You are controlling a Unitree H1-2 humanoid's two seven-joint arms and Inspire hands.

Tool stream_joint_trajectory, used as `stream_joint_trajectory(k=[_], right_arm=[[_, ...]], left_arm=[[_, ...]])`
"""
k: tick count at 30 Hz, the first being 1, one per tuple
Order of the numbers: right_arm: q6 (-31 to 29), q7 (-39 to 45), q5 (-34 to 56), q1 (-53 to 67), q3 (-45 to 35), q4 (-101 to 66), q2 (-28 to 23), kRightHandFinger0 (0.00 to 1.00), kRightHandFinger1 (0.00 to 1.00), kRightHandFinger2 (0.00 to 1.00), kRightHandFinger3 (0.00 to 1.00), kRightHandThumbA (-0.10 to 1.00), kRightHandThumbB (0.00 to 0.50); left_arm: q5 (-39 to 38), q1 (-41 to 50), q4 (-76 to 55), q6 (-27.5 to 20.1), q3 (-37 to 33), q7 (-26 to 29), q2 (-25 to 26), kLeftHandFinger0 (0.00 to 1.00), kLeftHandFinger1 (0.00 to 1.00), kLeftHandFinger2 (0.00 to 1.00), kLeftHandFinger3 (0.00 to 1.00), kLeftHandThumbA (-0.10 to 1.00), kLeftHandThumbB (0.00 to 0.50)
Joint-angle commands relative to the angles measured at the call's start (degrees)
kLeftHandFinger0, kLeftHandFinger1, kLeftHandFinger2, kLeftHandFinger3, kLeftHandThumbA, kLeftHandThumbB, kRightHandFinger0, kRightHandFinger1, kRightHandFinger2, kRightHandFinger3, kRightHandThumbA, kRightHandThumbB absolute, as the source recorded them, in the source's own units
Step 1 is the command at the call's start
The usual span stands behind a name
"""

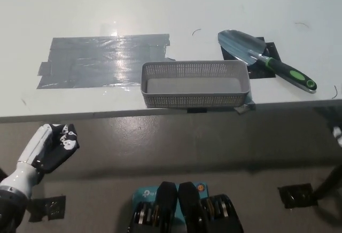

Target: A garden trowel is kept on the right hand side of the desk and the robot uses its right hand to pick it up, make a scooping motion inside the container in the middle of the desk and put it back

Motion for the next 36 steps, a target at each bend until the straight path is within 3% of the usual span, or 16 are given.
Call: stream_joint_trajectory(k=[1,4,5,6,7,9,10,13,20,30,36], right_arm=[[6.9,0.7,-10.7,-7.1,2.8,-9.4,-1.4,1.00,1.00,1.00,1.00,0.80,0.500],[5.6,-2.9,-13.2,-8.9,3.0,-11.1,1.9,1.00,1.00,1.00,1.00,0.73,0.500],[3.6,-5.4,-15.1,-10.2,3.3,-10.8,4.2,1.00,1.00,1.00,1.00,0.72,0.442],[2.8,-6.5,-16.0,-10.8,3.3,-10.6,5.3,1.00,1.00,1.00,1.00,0.71,0.427],[5.0,-6.4,-21.4,-13.0,5.3,-10.5,5.9,1.00,1.00,1.00,1.00,0.86,0.432],[9.7,-3.6,-26.1,-15.2,7.3,-10.9,5.8,1.00,1.00,1.00,1.00,0.95,0.494],[11.5,-2.0,-28.4,-16.3,8.4,-10.8,5.3,1.00,1.00,1.00,1.00,1.00,0.500],[18.3,2.5,-33.7,-21.8,12.2,-7.0,4.3,1.00,1.00,1.00,1.00,1.00,0.500],[23.4,2.6,-35.0,-27.0,15.4,4.3,3.9,1.00,1.00,1.00,1.00,1.00,0.500],[22.9,-0.3,-36.2,-32.6,17.7,20.1,2.0,1.00,1.00,1.00,1.00,1.00,0.500],[26.2,2.7,-36.1,-32.9,18.6,23.9,1.1,1.00,1.00,1.00,1.00,1.00,0.500]], left_arm=[[0.6,-0.2,-1.4,-0.6,0.2,-0.8,0.9,0.00,0.00,0.00,0.03,-0.10,0.500],[1.2,0.1,-1.6,-0.1,-0.3,-0.7,1.1,0.00,0.00,0.00,0.04,-0.10,0.500],[1.1,0.1,-1.6,0.0,-0.3,-0.8,1.2,0.00,0.00,0.00,0.04,-0.10,0.500],[1.1,0.1,-1.6,0.1,-0.3,-0.8,1.2,0.00,0.00,0.00,0.04,-0.10,0.500],[1.2,0.3,-1.6,-0.6,-0.5,-1.0,1.4,0.00,0.00,0.00,0.04,-0.10,0.500],[1.1,0.3,-1.3,-1.4,-0.5,-1.4,1.5,0.00,0.00,0.00,0.04,-0.10,0.500],[1.1,0.3,-1.2,-1.6,-0.6,-1.4,1.6,0.00,0.00,0.00,0.04,-0.10,0.500],[0.7,0.6,-1.9,0.1,-0.5,-1.5,1.7,0.00,0.00,0.00,0.04,-0.10,0.500],[0.7,0.8,-1.8,-1.2,-0.7,-2.1,2.0,0.00,0.00,0.00,0.03,-0.10,0.500],[1.4,1.7,-2.8,0.5,-0.2,-2.0,1.8,0.00,0.00,0.00,0.05,-0.10,0.500],[0.9,1.4,-2.7,-0.1,0.0,-2.8,1.9,0.00,0.00,0.00,0.04,-0.10,0.500]])
